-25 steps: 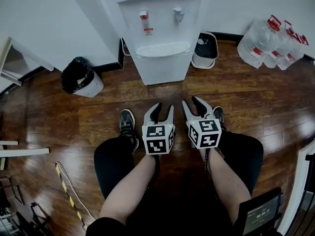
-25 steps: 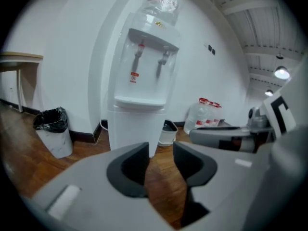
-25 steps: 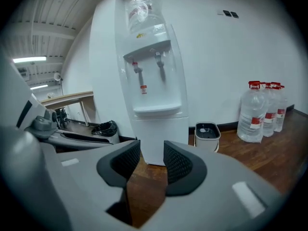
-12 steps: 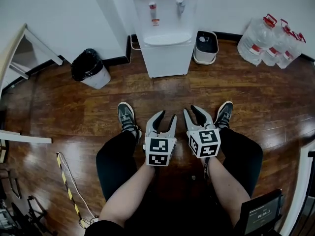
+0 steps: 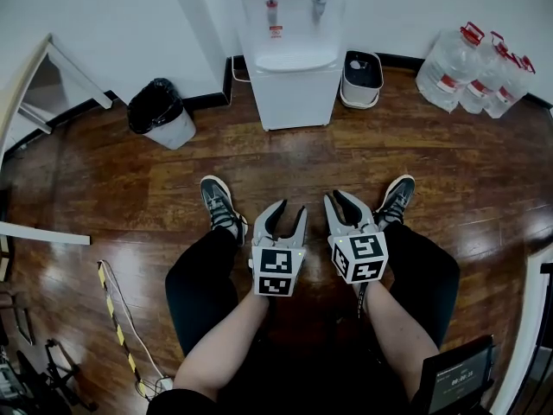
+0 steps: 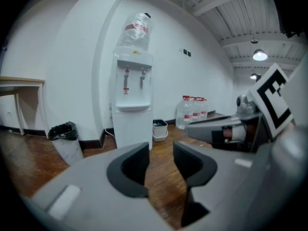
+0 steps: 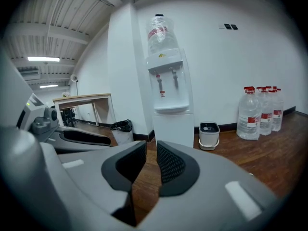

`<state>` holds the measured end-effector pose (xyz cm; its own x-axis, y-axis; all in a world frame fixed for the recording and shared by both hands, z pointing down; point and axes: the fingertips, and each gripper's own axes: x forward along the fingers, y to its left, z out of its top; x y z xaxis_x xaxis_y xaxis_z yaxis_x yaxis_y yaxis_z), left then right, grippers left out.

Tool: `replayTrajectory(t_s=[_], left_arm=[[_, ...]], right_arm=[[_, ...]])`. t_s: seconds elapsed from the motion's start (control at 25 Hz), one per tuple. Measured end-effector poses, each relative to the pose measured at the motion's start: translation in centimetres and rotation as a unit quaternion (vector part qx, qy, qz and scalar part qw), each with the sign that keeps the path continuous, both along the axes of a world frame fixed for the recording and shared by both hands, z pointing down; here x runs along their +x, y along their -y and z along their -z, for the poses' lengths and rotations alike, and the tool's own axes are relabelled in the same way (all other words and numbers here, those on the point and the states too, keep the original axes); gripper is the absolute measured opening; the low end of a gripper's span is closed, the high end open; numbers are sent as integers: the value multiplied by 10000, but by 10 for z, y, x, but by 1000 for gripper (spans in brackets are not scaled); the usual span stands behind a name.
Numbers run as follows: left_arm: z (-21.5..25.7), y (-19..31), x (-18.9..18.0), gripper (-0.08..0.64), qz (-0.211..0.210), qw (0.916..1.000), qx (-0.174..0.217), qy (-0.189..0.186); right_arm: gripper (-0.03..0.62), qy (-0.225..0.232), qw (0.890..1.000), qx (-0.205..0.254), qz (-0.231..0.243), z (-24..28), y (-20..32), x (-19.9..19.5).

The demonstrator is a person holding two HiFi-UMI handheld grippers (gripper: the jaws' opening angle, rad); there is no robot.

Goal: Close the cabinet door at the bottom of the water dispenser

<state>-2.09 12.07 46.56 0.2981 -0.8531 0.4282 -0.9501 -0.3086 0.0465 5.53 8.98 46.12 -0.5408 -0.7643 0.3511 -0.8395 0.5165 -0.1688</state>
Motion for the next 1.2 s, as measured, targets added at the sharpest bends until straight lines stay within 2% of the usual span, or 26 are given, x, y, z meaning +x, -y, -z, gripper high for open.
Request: replayTrajectory(t_s=[0.36,0.8,1.2], left_arm=[[6,-8,7,169,-51,9998,181,-33],[4,-7,-8,167,153,9997,171,12],[4,-7,-5,166,136,9998,156,23]], right_arm=[[63,-2,10000,-31,72,-6,-12,-3],[63,1,9999,-19,152,-8,-13,-5],[63,-20,9999,6,169,-6,-14,-3]])
